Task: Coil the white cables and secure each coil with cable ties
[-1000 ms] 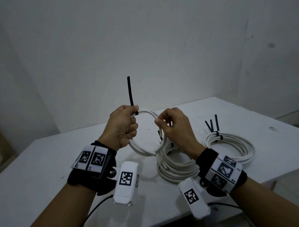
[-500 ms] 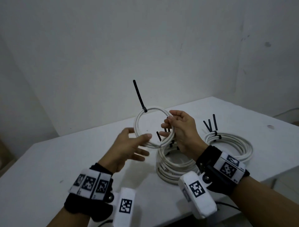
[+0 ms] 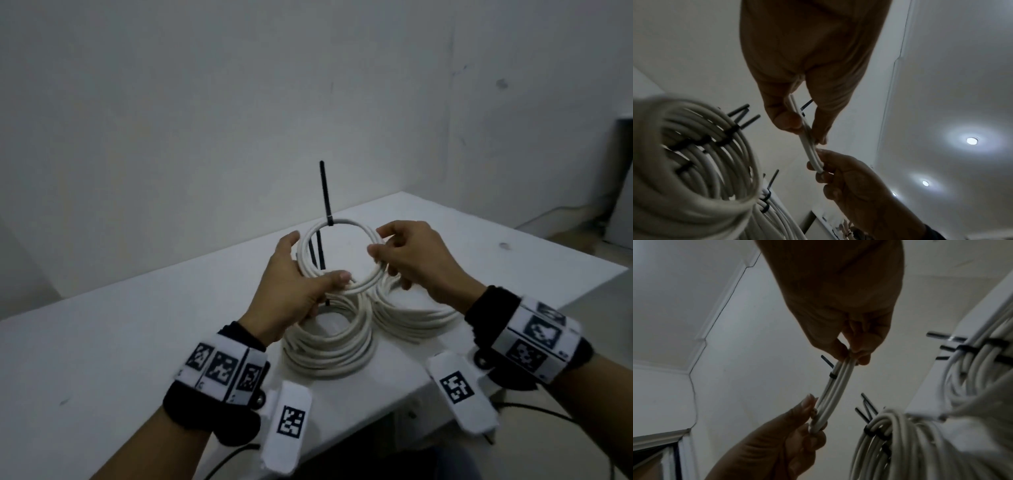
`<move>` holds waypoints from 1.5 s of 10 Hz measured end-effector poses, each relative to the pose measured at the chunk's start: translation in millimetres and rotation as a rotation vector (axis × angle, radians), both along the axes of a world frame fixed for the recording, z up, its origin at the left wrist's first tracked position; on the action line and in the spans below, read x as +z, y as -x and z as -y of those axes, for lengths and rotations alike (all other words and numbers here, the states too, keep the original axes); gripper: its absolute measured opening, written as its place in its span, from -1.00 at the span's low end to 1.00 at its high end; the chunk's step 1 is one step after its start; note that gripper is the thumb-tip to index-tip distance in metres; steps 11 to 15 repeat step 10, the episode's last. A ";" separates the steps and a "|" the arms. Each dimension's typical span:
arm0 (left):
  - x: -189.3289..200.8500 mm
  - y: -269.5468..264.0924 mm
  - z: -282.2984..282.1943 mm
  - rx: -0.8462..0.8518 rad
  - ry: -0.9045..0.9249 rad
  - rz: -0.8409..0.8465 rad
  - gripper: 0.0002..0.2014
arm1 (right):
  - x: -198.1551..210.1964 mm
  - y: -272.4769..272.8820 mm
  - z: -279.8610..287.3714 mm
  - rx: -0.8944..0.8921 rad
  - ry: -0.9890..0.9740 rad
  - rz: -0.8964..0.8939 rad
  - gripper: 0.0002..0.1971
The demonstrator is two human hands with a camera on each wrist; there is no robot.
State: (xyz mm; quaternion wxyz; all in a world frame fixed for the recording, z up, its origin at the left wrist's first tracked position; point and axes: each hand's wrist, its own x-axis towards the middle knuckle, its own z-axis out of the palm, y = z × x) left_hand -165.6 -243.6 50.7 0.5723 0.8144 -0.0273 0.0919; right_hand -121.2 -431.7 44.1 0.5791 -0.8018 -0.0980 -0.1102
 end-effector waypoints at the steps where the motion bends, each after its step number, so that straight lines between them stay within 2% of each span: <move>1: -2.4 -15.8 33.0 -0.032 -0.164 0.063 -0.07 | -0.8 -5.4 33.2 -0.072 0.032 -0.035 -0.82; 2: -10.0 -25.1 63.0 -0.080 -0.230 0.006 -0.27 | -7.2 -10.0 57.9 -0.107 0.100 -0.091 -0.88; 3: -24.9 -33.5 84.0 -0.093 -0.354 -0.054 -0.15 | -18.8 -14.4 71.9 -0.123 0.182 -0.169 -0.92; 5: -46.0 -39.8 109.2 -0.068 -0.611 -0.126 -0.31 | -37.2 -25.1 81.4 -0.145 0.350 -0.251 -0.81; 6: -53.5 -42.0 116.0 -0.084 -0.706 -0.138 -0.48 | -42.2 -30.0 81.1 -0.145 0.436 -0.256 -0.77; 9: -64.0 -45.6 113.2 -0.097 -0.738 -0.148 -0.51 | -53.8 -47.7 81.2 -0.224 0.722 -0.190 -0.78; 10: -62.0 -42.9 111.1 -0.078 -0.677 -0.139 -0.53 | -54.5 -44.7 84.7 -0.276 0.770 -0.213 -0.66; 15: -62.0 -42.9 111.1 -0.078 -0.677 -0.139 -0.53 | -54.5 -44.7 84.7 -0.276 0.770 -0.213 -0.66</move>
